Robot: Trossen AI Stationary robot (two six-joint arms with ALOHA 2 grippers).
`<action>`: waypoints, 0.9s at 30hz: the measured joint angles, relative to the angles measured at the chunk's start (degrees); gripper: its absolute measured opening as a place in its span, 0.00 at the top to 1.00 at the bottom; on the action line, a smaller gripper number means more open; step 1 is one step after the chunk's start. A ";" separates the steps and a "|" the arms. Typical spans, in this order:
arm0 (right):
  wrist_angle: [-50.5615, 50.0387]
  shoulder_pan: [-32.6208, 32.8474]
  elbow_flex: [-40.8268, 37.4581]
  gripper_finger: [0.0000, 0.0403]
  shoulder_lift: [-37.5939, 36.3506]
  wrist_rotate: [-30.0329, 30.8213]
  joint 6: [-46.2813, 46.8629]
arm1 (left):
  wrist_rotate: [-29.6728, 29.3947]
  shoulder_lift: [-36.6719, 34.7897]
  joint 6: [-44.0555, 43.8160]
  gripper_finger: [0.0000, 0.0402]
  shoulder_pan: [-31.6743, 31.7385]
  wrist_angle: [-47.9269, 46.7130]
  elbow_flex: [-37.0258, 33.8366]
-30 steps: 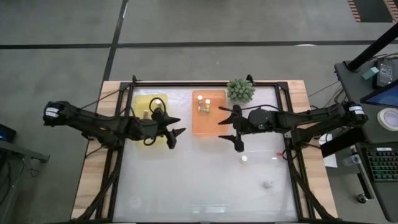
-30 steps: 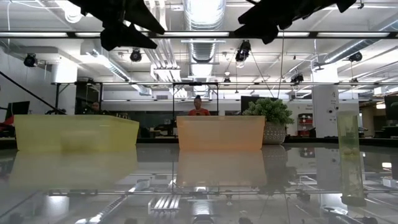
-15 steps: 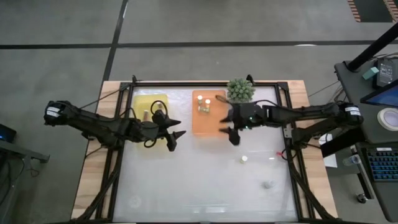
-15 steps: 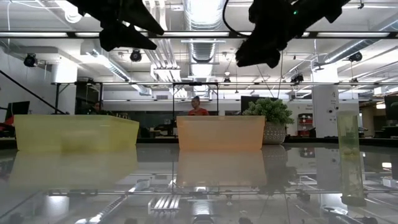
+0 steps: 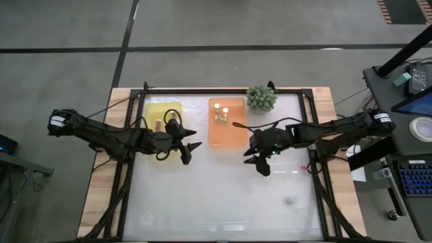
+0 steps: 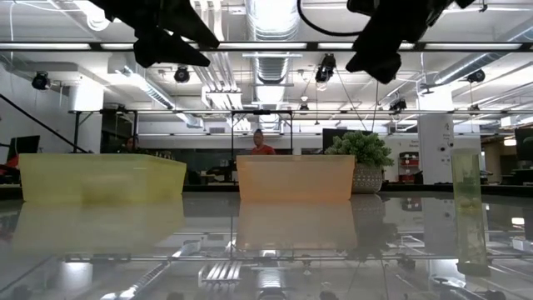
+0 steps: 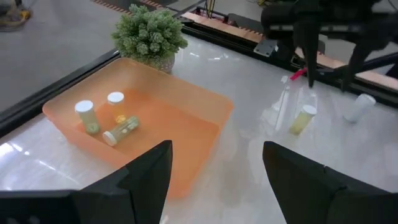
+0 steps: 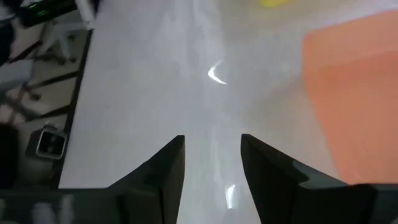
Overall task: Pick and place medicine bottles into bin by pill shape (circle, oval)
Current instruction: Put the yellow tablet bottle into the orange bin
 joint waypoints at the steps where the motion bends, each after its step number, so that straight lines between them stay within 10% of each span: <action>1: -1.27 0.87 0.78 0.64 -0.02 1.89 1.63 | 0.00 0.00 0.99 0.41 0.00 0.04 0.00; 16: -40.95 9.14 13.47 0.73 0.20 6.26 39.56 | 0.06 0.00 15.53 0.41 -0.09 -0.53 -0.04; 27: -41.51 9.60 14.23 0.60 3.15 6.66 50.07 | -0.29 -0.02 25.04 0.41 -0.37 -1.70 -0.09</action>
